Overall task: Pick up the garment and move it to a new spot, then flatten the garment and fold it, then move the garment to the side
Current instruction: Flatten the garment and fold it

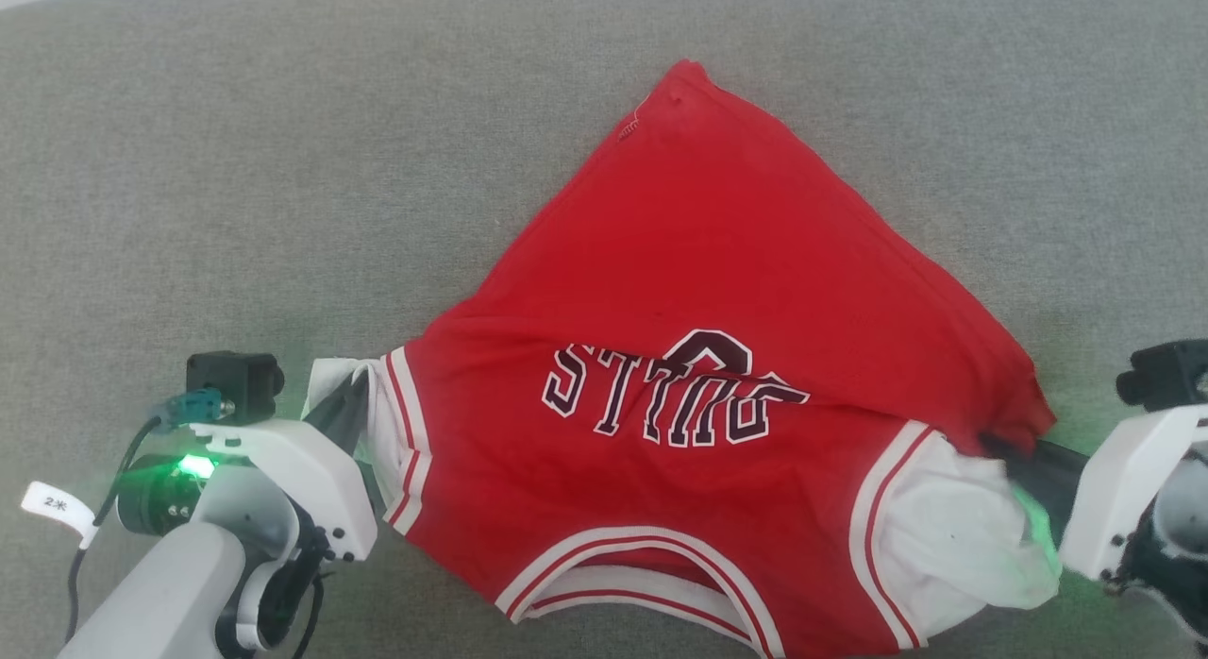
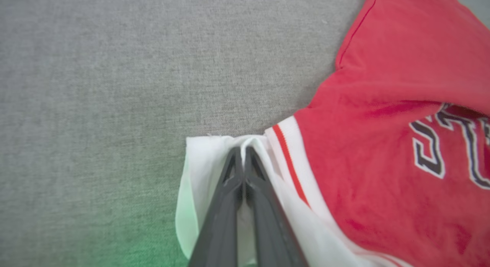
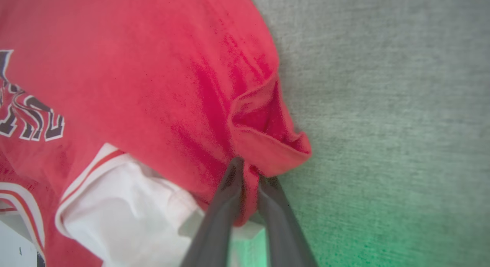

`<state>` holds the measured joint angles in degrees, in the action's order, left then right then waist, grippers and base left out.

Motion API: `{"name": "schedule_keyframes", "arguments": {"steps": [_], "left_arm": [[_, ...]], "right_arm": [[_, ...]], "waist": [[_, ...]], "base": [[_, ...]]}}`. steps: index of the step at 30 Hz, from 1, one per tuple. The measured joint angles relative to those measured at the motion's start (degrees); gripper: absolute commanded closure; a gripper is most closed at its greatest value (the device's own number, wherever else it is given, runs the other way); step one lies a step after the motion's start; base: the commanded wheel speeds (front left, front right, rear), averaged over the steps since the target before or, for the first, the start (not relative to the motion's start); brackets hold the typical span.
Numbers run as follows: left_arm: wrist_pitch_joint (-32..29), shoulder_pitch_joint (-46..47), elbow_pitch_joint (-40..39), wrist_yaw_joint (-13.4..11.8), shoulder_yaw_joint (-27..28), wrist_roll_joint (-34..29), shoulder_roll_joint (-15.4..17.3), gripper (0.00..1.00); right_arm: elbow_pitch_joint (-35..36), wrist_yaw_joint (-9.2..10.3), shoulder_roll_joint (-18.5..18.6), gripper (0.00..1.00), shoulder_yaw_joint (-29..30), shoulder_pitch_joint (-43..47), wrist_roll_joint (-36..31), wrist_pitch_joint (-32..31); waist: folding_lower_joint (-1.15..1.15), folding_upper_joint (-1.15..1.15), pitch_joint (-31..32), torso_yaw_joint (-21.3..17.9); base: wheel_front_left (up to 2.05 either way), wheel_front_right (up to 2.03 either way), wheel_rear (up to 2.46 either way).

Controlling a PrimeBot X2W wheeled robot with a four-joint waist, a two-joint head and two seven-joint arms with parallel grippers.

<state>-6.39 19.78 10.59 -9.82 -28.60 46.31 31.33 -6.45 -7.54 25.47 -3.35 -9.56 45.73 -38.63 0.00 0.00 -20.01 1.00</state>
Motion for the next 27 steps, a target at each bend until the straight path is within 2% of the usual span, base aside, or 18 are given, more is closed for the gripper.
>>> {"name": "schedule_keyframes", "arguments": {"steps": [7,10,19,22,27], "left_arm": [[0.4,-1.1,0.3,0.3,-0.4,0.3,0.0,1.00],[0.7,-2.2,0.2,0.2,-0.4,0.4,0.1,1.00],[0.7,-3.0,-0.5,0.0,-1.0,0.5,0.0,1.00],[0.7,-2.9,-0.5,0.0,-1.4,0.5,-0.6,1.00],[0.7,-1.6,0.0,0.4,-2.3,0.4,-1.7,1.00]], "right_arm": [[4.7,0.00,-1.5,0.00,1.7,2.8,-0.5,3.8],[9.7,0.05,-1.8,0.00,3.4,3.6,-0.5,5.8],[18.9,0.05,-0.5,0.00,4.7,1.1,-2.6,7.5],[19.1,0.05,1.6,0.00,2.8,-2.6,-4.8,8.1],[14.7,0.05,2.3,0.00,-1.7,-11.8,-4.4,8.4]], "waist": [[0.00,0.00,1.2,0.3],[0.00,0.00,2.0,0.3],[0.00,0.00,2.6,1.4],[0.00,0.00,2.6,2.2],[0.00,0.00,2.2,4.3]], "base": [[0.00,0.00,0.00],[0.00,0.00,0.00],[0.00,0.00,0.00],[0.00,0.00,0.00],[0.00,0.00,0.00]]}}
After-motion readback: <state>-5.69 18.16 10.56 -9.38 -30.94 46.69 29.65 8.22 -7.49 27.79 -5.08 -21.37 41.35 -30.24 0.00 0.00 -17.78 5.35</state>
